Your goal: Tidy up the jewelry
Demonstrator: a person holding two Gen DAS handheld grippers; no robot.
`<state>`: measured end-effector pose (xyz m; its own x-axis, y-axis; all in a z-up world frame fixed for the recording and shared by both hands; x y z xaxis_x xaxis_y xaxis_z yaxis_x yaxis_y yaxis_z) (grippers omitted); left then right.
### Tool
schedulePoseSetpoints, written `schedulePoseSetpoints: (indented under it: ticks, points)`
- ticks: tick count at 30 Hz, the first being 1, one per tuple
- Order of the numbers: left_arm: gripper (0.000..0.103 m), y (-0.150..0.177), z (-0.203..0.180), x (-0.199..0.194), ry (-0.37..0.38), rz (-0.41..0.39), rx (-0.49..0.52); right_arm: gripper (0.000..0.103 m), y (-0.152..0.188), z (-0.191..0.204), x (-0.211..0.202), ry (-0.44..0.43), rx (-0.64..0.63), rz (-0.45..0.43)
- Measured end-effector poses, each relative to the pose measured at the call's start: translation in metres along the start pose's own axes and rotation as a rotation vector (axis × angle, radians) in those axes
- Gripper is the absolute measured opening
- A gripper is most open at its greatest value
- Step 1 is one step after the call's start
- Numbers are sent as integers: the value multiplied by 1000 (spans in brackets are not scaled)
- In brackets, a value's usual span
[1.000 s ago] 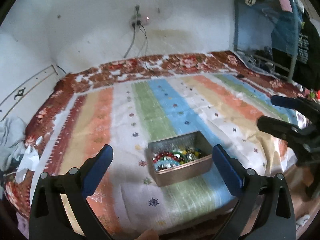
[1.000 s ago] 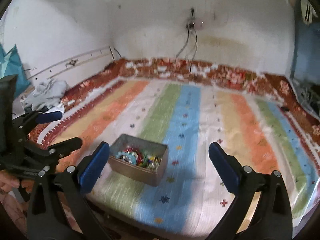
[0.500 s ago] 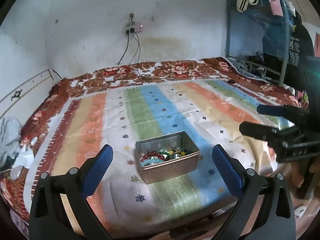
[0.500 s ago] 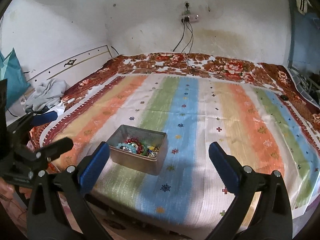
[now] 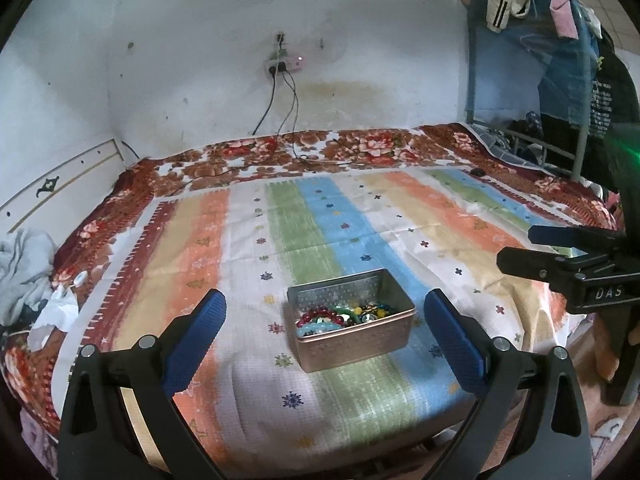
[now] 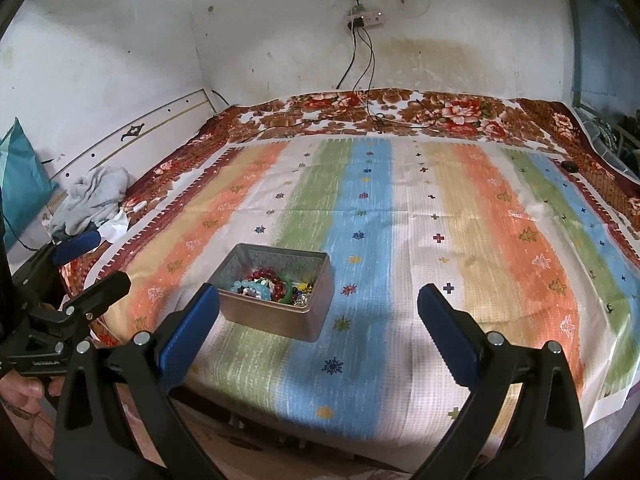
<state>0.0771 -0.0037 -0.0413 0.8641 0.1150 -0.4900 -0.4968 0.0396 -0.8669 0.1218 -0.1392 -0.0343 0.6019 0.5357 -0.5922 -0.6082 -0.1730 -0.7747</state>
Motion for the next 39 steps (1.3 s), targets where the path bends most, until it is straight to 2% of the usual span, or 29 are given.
schedulePoseSetpoints:
  ticks: [12,22,39]
  points:
    - [97,7,-12,0,29,7,26,98,1,1,2,-5,-3,5]
    - [97,7,-9,0,45,17,-4,98,3,4,4,-5,-18,19]
    - [97,7,-10,-1,51,30,2,98,6,8,7,-5,-27,30]
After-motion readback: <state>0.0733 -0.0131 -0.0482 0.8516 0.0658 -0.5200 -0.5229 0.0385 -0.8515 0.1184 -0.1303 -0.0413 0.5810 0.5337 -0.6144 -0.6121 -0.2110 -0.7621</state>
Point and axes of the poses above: each gripper's, at about its wrist camera, not at the fingertips, and x roughly the way its jaws point, z to its left, y to its underside, the point moved 9 cm from there along x, roughly the way its jaws point, and after that the axes turned 8 degrees about -y, right-handed, at the moved point
